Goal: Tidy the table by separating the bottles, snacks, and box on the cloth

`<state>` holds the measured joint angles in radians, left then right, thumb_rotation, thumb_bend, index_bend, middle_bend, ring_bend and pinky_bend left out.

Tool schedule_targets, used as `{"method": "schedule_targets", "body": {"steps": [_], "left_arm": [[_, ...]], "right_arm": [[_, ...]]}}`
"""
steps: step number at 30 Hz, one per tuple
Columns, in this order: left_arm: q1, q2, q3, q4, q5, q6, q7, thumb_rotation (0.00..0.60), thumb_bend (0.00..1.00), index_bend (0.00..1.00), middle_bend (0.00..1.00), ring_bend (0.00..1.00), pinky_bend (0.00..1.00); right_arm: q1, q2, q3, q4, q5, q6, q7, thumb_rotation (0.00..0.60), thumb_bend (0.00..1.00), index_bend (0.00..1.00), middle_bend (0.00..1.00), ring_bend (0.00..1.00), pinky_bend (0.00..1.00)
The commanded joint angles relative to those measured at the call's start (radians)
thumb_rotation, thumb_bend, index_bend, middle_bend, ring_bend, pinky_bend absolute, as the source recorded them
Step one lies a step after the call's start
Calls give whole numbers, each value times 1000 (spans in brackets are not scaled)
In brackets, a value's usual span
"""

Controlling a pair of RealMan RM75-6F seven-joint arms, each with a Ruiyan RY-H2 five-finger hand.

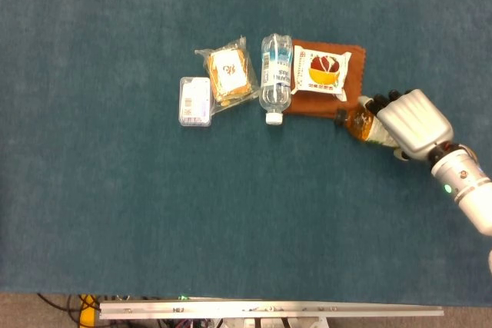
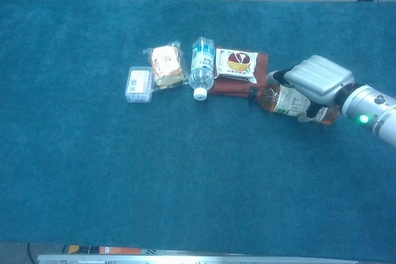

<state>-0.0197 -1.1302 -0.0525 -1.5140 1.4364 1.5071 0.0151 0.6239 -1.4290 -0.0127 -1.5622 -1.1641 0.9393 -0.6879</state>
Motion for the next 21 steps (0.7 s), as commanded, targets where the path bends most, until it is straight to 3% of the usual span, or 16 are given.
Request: {"method": "schedule_targets", "body": {"steps": [1, 12, 21], "left_arm": [[-1, 0, 0, -1, 0, 0, 1, 600, 419, 109, 124, 65, 38], [-7, 1, -2, -11, 3, -3, 14, 600, 418, 109, 124, 65, 38], [-7, 3, -1, -18, 7, 1, 17, 600, 418, 109, 124, 65, 37]], "right_arm": [[2, 10, -2, -8, 16, -1, -15, 600, 48, 104, 280, 310, 612], [-8, 68, 8, -70, 22, 46, -13, 600, 46, 52, 242, 278, 589], [5, 126, 101, -139, 57, 65, 106, 600, 45, 52, 242, 277, 589]]}}
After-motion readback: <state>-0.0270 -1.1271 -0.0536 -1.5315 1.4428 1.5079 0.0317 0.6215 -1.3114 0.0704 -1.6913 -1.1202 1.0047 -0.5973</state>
